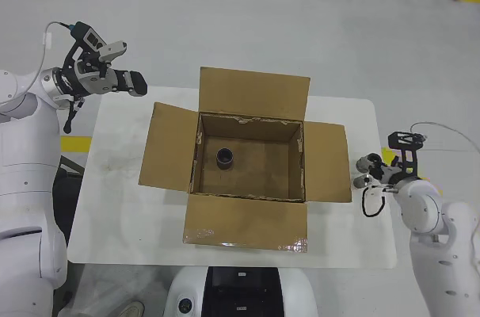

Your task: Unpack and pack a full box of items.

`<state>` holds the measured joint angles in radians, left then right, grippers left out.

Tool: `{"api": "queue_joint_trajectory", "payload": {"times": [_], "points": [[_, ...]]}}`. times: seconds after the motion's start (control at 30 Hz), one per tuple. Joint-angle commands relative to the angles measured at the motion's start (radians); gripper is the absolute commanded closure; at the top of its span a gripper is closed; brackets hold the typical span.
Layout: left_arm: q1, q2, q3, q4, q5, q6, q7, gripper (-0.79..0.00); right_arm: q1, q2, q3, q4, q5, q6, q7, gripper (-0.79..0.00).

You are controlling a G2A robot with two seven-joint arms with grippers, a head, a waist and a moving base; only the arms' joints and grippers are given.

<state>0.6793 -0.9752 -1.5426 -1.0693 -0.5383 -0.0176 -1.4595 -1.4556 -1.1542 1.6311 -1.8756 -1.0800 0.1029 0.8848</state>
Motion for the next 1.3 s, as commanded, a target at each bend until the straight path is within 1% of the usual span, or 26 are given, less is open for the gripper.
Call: {"api": "queue_joint_trajectory", "payload": {"times": [0.0,0.27,0.47,0.6,0.63,0.77,0.83,1.0,1.17,1.27], "points": [[0.000,0.000,0.000,0.000,0.000,0.000,0.000,-0.785,0.003,0.001,0.006,-0.025,0.000,0.002,0.001,-0.634],[0.000,0.000,0.000,0.000,0.000,0.000,0.000,-0.785,0.032,-0.001,-0.007,-0.120,0.017,0.011,-0.005,-0.637],[0.000,0.000,0.000,0.000,0.000,0.000,0.000,-0.785,0.045,-0.002,-0.037,-0.187,0.027,-0.003,0.001,-0.653],[0.000,0.000,0.000,0.000,0.000,0.000,0.000,-0.785,0.061,-0.004,-0.076,-0.227,0.060,-0.038,-0.029,-0.674],[0.000,0.000,0.000,0.000,0.000,0.000,0.000,-0.785,0.066,-0.005,-0.091,-0.234,0.072,-0.049,-0.033,-0.686],[0.000,0.000,0.000,0.000,0.000,0.000,0.000,-0.785,0.091,-0.010,-0.153,-0.240,0.097,-0.067,-0.042,-0.696],[0.000,0.000,0.000,0.000,0.000,0.000,0.000,-0.785,0.108,-0.013,-0.196,-0.239,0.109,-0.076,-0.045,-0.690],[0.000,0.000,0.000,0.000,0.000,0.000,0.000,-0.785,0.163,-0.022,-0.323,-0.243,0.109,-0.113,-0.048,-0.708],[0.000,0.000,0.000,0.000,0.000,0.000,0.000,-0.785,0.229,-0.033,-0.426,-0.198,0.087,-0.131,-0.046,-0.711],[0.000,0.000,0.000,0.000,0.000,0.000,0.000,-0.785,0.276,-0.041,-0.492,-0.160,0.078,-0.146,-0.033,-0.699]]}}
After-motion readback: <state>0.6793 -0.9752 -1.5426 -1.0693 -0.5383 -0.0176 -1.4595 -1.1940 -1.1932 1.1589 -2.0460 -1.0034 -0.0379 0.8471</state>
